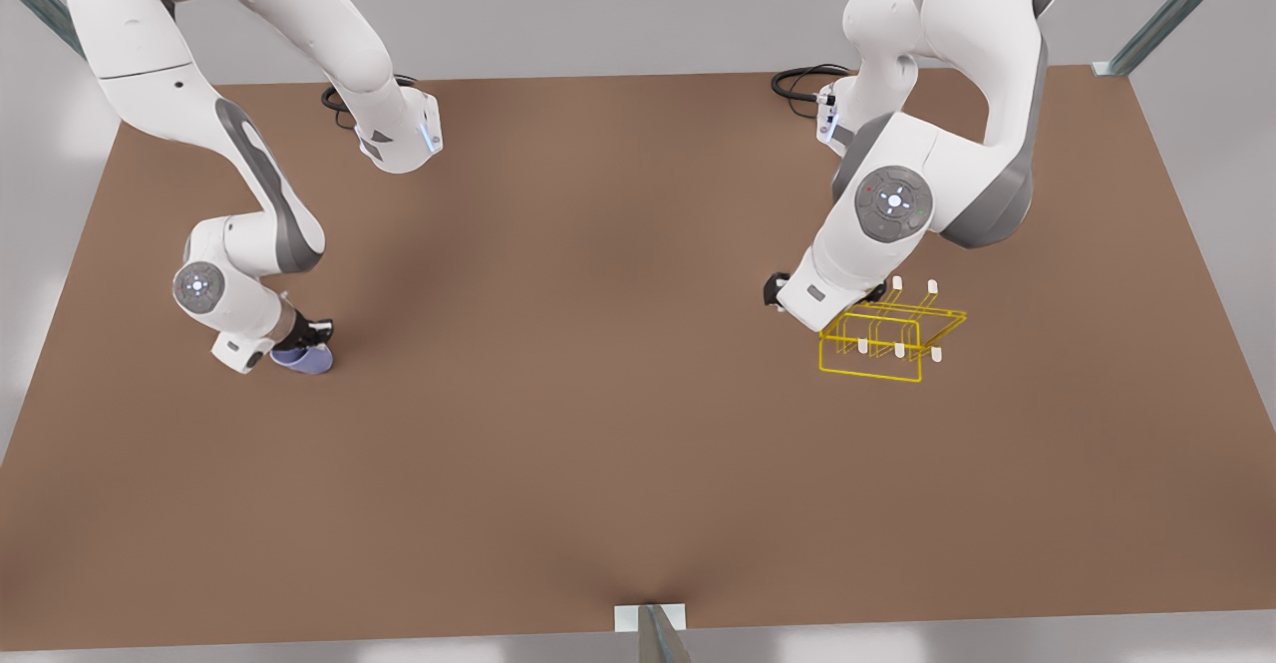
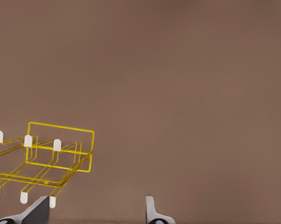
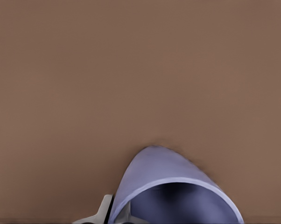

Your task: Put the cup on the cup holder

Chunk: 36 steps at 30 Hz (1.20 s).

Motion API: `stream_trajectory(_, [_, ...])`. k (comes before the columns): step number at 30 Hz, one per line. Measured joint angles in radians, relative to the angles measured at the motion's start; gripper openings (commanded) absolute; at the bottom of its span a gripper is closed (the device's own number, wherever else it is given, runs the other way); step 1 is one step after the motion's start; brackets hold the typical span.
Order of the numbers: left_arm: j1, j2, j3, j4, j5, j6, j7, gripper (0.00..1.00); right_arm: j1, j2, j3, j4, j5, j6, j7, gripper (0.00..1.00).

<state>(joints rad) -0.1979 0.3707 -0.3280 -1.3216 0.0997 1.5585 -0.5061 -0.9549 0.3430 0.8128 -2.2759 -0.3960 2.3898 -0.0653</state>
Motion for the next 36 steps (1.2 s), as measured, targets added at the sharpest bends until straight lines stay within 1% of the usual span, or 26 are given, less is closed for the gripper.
stream_trajectory(1, [0.0, 0.005, 0.001, -0.001, 0.0, 0.004, -0.005, 1.0, -0.028, -0.013, 0.034, -0.006, -0.001, -0.004, 0.001, 0.21])
stream_trajectory(4, [0.0, 0.017, 0.001, 0.0, -0.001, 0.014, -0.017, 1.0, -0.175, -0.035, 0.192, -0.011, -0.002, -0.029, 0.005, 0.21])
stream_trajectory(7, [0.0, 0.023, 0.002, -0.001, -0.001, 0.023, -0.028, 1.0, -0.213, -0.059, 0.303, -0.002, 0.013, -0.069, 0.018, 0.21])
stream_trajectory(9, [0.0, 0.025, 0.003, -0.001, 0.0, 0.029, -0.034, 1.0, -0.138, -0.098, 0.348, 0.036, 0.081, -0.101, 0.03, 0.21])
stream_trajectory(10, [0.0, 0.025, 0.003, -0.001, 0.001, 0.031, -0.036, 1.0, -0.068, -0.111, 0.351, 0.059, 0.122, -0.115, 0.038, 0.21])
stream_trajectory(11, [0.0, 0.027, 0.003, -0.001, 0.001, 0.032, -0.039, 1.0, 0.018, -0.115, 0.328, 0.089, 0.156, -0.13, 0.048, 0.21])
stream_trajectory(12, [0.0, 0.028, 0.003, -0.002, 0.002, 0.034, -0.042, 1.0, 0.146, -0.115, 0.248, 0.124, 0.188, -0.145, 0.059, 0.21])
stream_trajectory(14, [0.0, 0.029, 0.003, -0.002, 0.004, 0.036, -0.046, 1.0, 0.422, -0.103, 0.056, 0.203, 0.245, -0.179, 0.084, 0.21])
stream_trajectory(16, [0.0, 0.029, 0.003, -0.003, 0.006, 0.038, -0.05, 1.0, 0.674, -0.07, -0.117, 0.283, 0.29, -0.208, 0.115, 0.21])
stream_trajectory(19, [0.0, 0.031, 0.003, -0.003, 0.007, 0.04, -0.055, 1.0, 1.074, 0.0, -0.433, 0.424, 0.383, -0.239, 0.167, 0.21])
stream_trajectory(22, [0.0, 0.031, 0.004, -0.003, 0.008, 0.041, -0.059, 1.0, 1.501, 0.093, -0.812, 0.58, 0.541, -0.262, 0.217, 0.21])
stream_trajectory(23, [0.001, 0.032, 0.004, -0.003, 0.008, 0.041, -0.061, 1.0, 1.602, 0.127, -0.903, 0.627, 0.605, -0.268, 0.232, 0.21])
stream_trajectory(24, [0.001, 0.032, 0.005, -0.003, 0.008, 0.041, -0.062, 1.0, 1.669, 0.16, -0.967, 0.675, 0.662, -0.273, 0.248, 0.21])
stream_trajectory(26, [0.001, 0.032, 0.004, -0.003, 0.008, 0.042, -0.064, 1.0, 1.721, 0.215, -1.026, 0.77, 0.744, -0.282, 0.279, 0.21])
stream_trajectory(28, [0.002, 0.033, 0.004, -0.003, 0.007, 0.042, -0.067, 1.0, 1.733, 0.256, -1.054, 0.846, 0.808, -0.29, 0.309, 0.21])
stream_trajectory(30, [-0.002, 0.019, -0.002, -0.008, -0.008, 0.031, -0.105, 1.0, 1.736, 0.3, -1.071, 0.914, 0.873, -0.295, 0.335, 0.21])
stream_trajectory(33, [-0.043, 0.0, -0.061, -0.013, -0.041, -0.021, -0.214, 1.0, 1.746, 0.386, -1.08, 1.013, 0.983, -0.297, 0.37, 0.21])
stream_trajectory(34, [-0.045, -0.007, -0.066, -0.009, -0.061, -0.036, -0.251, 1.0, 1.749, 0.413, -1.08, 1.042, 1.021, -0.297, 0.381, 0.21])
stream_trajectory(35, [-0.051, 0.018, -0.057, 0.014, -0.069, -0.039, -0.295, 1.0, 1.758, 0.44, -1.081, 1.066, 1.057, -0.296, 0.391, 0.21])
stream_trajectory(36, [-0.058, 0.076, -0.045, 0.055, -0.062, -0.02, -0.358, 1.0, 1.766, 0.457, -1.081, 1.079, 1.096, -0.296, 0.4, 0.21])
